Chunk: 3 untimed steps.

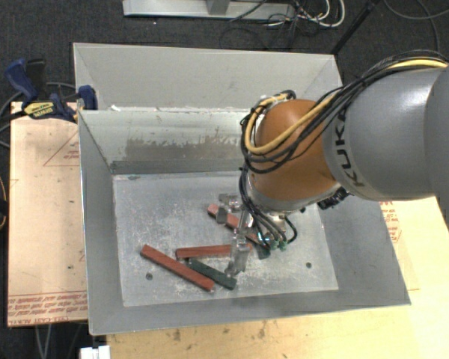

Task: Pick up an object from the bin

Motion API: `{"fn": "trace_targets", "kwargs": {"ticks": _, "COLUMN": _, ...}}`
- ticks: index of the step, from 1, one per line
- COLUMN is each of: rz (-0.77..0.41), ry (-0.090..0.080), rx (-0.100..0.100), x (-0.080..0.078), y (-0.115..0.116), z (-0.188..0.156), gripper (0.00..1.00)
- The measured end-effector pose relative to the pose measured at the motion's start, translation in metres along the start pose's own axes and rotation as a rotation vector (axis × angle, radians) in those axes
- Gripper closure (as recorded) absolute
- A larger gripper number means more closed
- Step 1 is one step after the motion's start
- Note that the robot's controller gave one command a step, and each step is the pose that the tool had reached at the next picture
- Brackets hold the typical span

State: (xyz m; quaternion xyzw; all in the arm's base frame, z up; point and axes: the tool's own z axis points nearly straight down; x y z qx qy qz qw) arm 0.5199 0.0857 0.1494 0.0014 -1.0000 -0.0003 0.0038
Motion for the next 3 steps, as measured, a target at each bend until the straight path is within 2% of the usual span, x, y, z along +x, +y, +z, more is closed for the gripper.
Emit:
{"fn": "trace_targets", "kwargs": {"ticks": 1, "rz": -0.324, "ry": -0.009, "rx": 0.001, "x": -0.075, "y": -0.059, "z": 0.077, "gripper": 0.00}}
{"fn": "trace_targets", "kwargs": {"ticks": 2, "rz": -0.326, "ry": -0.010, "rx": 0.001, "x": -0.076, "y": -0.058, "z": 0.074, "gripper": 1.00}}
{"fn": "trace_targets", "kwargs": {"ticks": 3, "rz": -0.450, "ry": -0.022, "rx": 0.003, "x": -0.139, "y": -0.040, "z": -0.077, "gripper": 1.00}}
